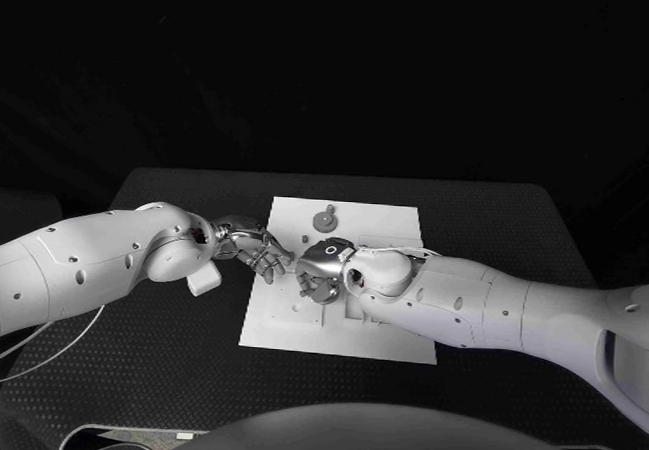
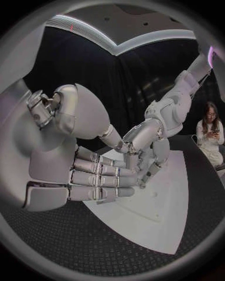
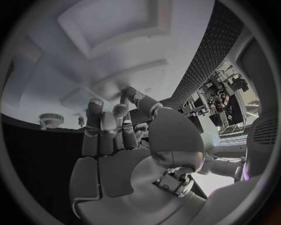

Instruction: Assemble the parts on the task board

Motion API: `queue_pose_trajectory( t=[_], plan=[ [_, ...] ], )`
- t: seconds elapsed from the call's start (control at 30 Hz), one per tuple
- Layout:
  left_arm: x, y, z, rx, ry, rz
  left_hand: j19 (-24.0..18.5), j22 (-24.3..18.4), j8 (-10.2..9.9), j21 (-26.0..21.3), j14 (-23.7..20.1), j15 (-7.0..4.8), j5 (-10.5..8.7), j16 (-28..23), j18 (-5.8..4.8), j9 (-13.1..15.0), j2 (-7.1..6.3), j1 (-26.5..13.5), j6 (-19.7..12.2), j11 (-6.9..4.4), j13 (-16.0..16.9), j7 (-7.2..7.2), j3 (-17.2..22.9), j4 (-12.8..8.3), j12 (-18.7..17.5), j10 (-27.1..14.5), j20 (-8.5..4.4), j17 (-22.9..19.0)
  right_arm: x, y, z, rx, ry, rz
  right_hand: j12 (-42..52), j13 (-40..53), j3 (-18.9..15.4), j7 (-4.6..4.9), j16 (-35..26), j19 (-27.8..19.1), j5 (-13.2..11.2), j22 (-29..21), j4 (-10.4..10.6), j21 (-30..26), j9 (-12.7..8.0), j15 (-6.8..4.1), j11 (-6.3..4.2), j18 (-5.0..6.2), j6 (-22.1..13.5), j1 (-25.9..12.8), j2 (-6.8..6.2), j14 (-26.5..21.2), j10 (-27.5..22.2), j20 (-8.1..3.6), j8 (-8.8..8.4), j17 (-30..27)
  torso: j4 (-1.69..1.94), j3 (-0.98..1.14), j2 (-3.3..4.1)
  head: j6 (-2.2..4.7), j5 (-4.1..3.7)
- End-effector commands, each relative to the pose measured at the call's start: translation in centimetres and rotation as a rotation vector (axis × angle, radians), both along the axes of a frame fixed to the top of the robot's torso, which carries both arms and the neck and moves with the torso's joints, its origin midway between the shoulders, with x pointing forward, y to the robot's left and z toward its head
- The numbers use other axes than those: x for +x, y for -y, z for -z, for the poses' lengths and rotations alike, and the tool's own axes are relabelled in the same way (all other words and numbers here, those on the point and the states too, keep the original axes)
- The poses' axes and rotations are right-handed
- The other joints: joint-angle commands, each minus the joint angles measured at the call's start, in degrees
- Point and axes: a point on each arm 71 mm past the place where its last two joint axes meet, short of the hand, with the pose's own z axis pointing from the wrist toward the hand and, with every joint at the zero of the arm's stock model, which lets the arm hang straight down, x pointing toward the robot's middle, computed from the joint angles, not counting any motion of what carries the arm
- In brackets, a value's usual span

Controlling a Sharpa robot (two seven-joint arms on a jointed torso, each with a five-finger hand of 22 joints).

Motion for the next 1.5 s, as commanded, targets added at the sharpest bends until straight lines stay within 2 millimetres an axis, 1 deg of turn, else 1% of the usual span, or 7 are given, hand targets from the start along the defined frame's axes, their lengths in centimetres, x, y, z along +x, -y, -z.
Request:
queue_pose_trajectory(
  t=[0.03, 0.3, 0.5, 0.9, 1.3, 1.4, 1.5],
  plan=[
    [0.0, 0.1, -0.1, -0.012, 0.008, -0.006, -0.1, -0.1, 0.1, 0.3, 0.3, -0.21, -0.31, -0.3, -0.80, -0.1, -0.56, -0.1, 0.0, 0.21, 0.1, 0.37, 0.1, 0.1, 0.3, 0.2, -0.31, 0.1, -1.2, 1.2, 2.6, -0.132, -0.081, -0.017, 0.2, -0.1, 0.2, 0.89, 0.5, 0.8, 0.1, 1.1, 0.0, 0.4, 0.2, -0.08, -0.17, 0.33, 1.9, -0.8, 0.10, 1.0, 1.0, -0.15, 0.65, 0.9, 0.00, 0.02, 0.01, 0.00, -0.13],
    [0.1, -0.2, -0.2, -0.011, 0.018, -0.021, -0.1, -0.1, 0.1, 0.3, 0.3, -0.20, -0.31, -0.4, -0.81, -0.1, -0.65, -0.2, -0.1, 0.23, 0.1, 0.42, 0.0, 0.2, 0.3, 0.1, -0.30, 0.1, -1.5, 1.2, 2.1, -0.062, -0.070, -0.011, 0.1, -0.2, 0.2, 0.52, 0.8, 1.6, 0.1, 1.1, -0.3, 0.9, 0.6, -0.40, -0.56, 0.33, 2.6, -1.1, -0.07, 3.1, 2.1, -0.66, 0.93, 3.3, 0.09, 0.01, -0.01, 0.00, 0.04],
    [0.3, -0.7, -0.2, -0.010, 0.034, -0.045, 0.0, -0.1, 0.0, 0.3, 0.4, -0.23, -0.30, -0.4, -0.80, -0.1, -0.68, -0.3, -0.1, 0.21, 0.1, 0.42, 0.0, 0.2, 0.4, 0.2, -0.32, 0.1, -1.3, 1.6, 1.1, 0.003, -0.042, 0.024, 0.1, -0.2, 0.2, 0.44, 0.9, 1.7, 0.1, 1.1, -0.3, 1.0, 0.6, -0.49, -0.64, 0.33, 2.7, -1.1, -0.09, 3.5, 2.4, -0.79, 0.98, 3.7, 0.01, -0.01, 0.00, 0.00, 0.01],
    [0.3, -0.8, 0.0, 0.025, 0.027, -0.048, 0.2, -0.1, 0.0, 0.3, 0.6, -0.27, -0.33, -0.5, -0.80, -0.2, -2.72, -1.5, -0.2, 0.23, 0.1, 0.59, -0.5, 0.3, 0.3, 0.3, -0.38, 0.3, 0.0, 2.2, -2.0, 0.195, -0.057, 0.129, 0.0, -0.2, 0.3, 0.42, 0.9, 1.8, 0.2, 1.1, -0.3, 1.0, 0.7, -0.55, -0.68, 0.33, 2.7, -1.1, -0.02, 3.4, 2.5, -0.87, 0.96, 3.4, 0.00, 0.03, 0.00, 0.00, 0.06],
    [-0.4, -0.2, 1.5, 0.094, 0.005, -0.013, 0.3, -0.2, -0.4, 0.3, 0.7, -0.28, -0.34, -0.8, -0.76, -0.5, -4.68, -3.4, -1.0, 0.58, 0.1, 1.11, -0.9, 0.8, 0.2, 0.0, -0.40, 0.5, 0.3, 2.7, -2.7, 0.226, -0.077, 0.156, 0.0, -0.3, 0.3, 0.43, 0.8, 1.8, 0.2, 1.1, -0.3, 0.9, 0.7, -0.59, -0.68, 0.33, 2.7, -1.1, 0.01, 3.3, 2.5, -0.93, 0.90, 3.2, 0.01, 0.05, 0.00, 0.00, 0.23],
    [-0.4, -0.3, 1.5, 0.093, 0.009, -0.015, 0.3, -0.2, -0.5, 0.3, 0.7, -0.27, -0.34, -0.8, -0.75, -0.6, -4.78, -3.6, -1.1, 0.62, 0.1, 1.17, -0.9, 0.9, 0.1, 0.0, -0.41, 0.5, 0.4, 2.8, -2.5, 0.213, -0.084, 0.159, -0.1, -0.3, 0.4, 0.44, 0.8, 1.8, 0.2, 1.1, -0.3, 0.9, 0.7, -0.61, -0.67, 0.33, 2.7, -1.1, 0.02, 3.2, 2.5, -0.94, 0.88, 3.1, -0.06, 0.03, 0.03, 0.00, 0.16],
    [-0.3, -0.4, 1.4, 0.095, 0.014, -0.024, 0.3, -0.2, -0.4, 0.3, 0.7, -0.29, -0.33, -0.9, -0.74, -0.6, -4.74, -3.6, -1.1, 0.61, 0.1, 1.17, -0.9, 0.9, 0.1, 0.0, -0.42, 0.5, 0.4, 2.9, -2.5, 0.213, -0.083, 0.162, -0.1, -0.3, 0.4, 0.44, 0.7, 1.8, 0.2, 1.1, -0.3, 0.9, 0.7, -0.62, -0.67, 0.33, 2.6, -1.1, 0.03, 3.3, 2.5, -0.95, 0.87, 3.1, 0.04, 0.01, 0.00, 0.00, 0.04]
  ],
)
